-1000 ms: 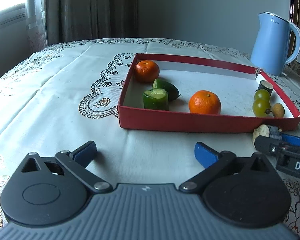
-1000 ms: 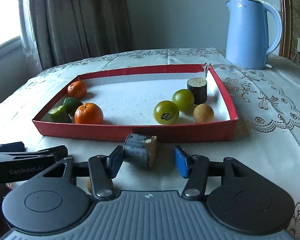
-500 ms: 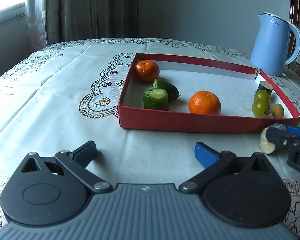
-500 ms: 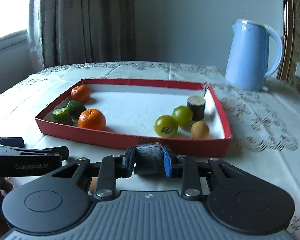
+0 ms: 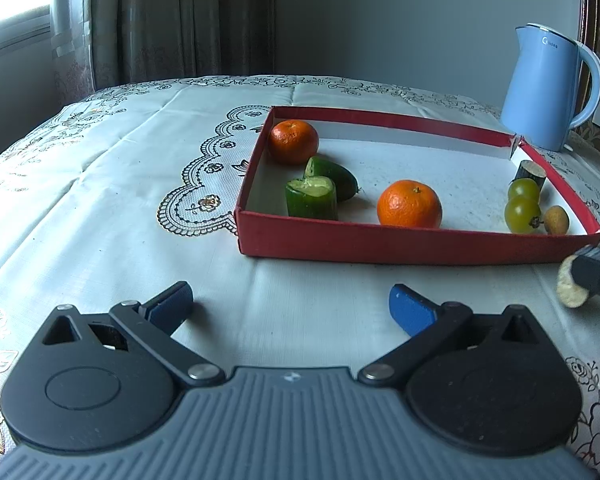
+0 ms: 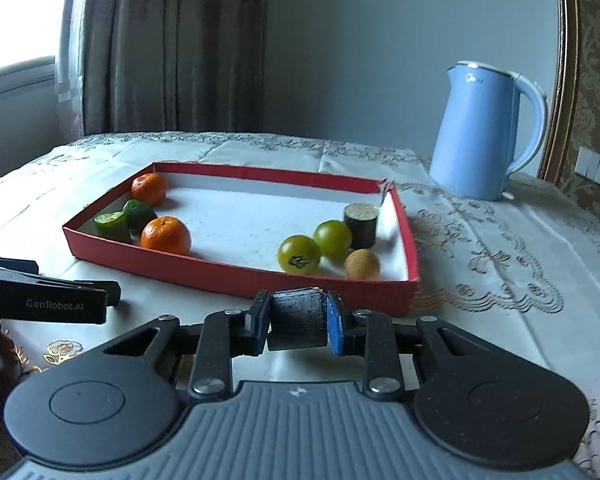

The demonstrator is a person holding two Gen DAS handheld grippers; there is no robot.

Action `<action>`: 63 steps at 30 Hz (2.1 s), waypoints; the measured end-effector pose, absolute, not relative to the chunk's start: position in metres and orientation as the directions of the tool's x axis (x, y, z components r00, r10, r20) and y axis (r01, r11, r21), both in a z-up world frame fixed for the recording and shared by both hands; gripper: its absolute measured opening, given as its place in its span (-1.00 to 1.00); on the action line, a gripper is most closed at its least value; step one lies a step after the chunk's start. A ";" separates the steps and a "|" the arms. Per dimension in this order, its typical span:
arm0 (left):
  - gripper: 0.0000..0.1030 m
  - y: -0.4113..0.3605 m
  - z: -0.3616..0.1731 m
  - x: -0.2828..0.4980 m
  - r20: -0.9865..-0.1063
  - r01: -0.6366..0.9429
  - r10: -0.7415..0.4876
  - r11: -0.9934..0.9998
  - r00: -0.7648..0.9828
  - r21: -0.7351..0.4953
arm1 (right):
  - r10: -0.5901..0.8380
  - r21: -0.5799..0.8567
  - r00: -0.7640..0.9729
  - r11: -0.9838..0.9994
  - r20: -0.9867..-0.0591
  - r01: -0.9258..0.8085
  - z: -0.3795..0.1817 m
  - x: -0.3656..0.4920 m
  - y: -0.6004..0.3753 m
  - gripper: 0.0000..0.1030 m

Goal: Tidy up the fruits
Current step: 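Carry the eggplant slice with the right gripper into the tray and open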

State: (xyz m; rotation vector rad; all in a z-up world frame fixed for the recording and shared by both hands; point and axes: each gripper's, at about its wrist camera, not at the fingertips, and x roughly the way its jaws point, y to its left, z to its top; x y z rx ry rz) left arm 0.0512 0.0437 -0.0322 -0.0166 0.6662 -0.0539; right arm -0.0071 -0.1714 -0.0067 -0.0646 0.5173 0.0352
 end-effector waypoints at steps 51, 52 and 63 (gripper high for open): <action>1.00 0.043 -0.033 0.052 -0.618 0.045 -0.054 0.999 0.784 -0.030 | -0.066 -0.191 0.878 0.981 -0.475 -0.030 0.013 0.123 -0.167 -0.44; 1.00 0.043 -0.033 0.052 -0.619 0.045 -0.054 0.999 0.784 -0.030 | -0.067 -0.199 0.875 0.979 -0.480 -0.033 0.012 0.128 -0.164 -0.44; 1.00 0.043 -0.033 0.052 -0.619 0.045 -0.053 0.999 0.784 -0.028 | -0.095 -0.271 0.837 0.960 -0.539 -0.066 -0.012 0.161 -0.150 -0.44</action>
